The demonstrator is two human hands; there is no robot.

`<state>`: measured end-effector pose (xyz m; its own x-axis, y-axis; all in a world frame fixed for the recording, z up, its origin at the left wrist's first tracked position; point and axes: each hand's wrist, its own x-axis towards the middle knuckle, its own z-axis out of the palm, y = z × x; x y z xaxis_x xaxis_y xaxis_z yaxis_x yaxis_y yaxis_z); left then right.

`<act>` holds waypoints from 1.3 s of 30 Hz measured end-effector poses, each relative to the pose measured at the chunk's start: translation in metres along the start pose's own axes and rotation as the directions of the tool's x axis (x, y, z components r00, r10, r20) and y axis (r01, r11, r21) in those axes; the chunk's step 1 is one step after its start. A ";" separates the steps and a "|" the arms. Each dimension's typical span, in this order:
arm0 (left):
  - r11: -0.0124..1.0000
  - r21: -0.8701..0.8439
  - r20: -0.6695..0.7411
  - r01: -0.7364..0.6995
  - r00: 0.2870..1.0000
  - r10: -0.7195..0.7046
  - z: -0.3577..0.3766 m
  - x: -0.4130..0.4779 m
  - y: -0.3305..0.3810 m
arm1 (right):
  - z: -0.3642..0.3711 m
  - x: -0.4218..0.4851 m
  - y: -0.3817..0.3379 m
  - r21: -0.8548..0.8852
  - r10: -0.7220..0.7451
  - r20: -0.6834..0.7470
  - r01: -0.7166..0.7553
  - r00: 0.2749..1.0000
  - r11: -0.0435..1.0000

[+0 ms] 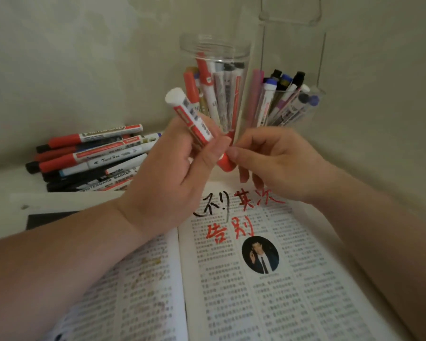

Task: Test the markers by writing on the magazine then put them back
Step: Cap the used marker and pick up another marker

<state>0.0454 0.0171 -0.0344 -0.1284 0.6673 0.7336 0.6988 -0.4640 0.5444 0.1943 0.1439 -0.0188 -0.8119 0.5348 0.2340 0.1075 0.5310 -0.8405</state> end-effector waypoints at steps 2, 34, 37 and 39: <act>0.994 0.055 0.005 0.092 0.996 -0.092 0.001 -0.001 -0.001 | 0.001 0.001 0.003 -0.034 -0.042 -0.019 0.041 0.999 0.999; 0.969 0.033 0.192 0.243 0.950 -0.245 -0.003 -0.005 0.008 | 0.021 -0.010 -0.036 0.348 -0.090 -0.325 0.208 0.941 0.914; 0.948 0.002 0.284 0.318 0.909 -0.306 -0.006 -0.012 0.004 | -0.001 -0.007 -0.043 0.427 0.033 -0.558 0.253 0.829 0.868; 0.944 0.052 0.314 0.325 0.892 -0.325 -0.008 -0.013 0.001 | -0.023 -0.008 -0.043 0.439 0.070 -0.606 0.260 0.792 0.860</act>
<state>0.0423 0.0037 -0.0402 -0.1206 0.9289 0.3501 0.6550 -0.1906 0.7312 0.2092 0.1315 0.0266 -0.2880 0.8591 0.4231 -0.3706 0.3075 -0.8764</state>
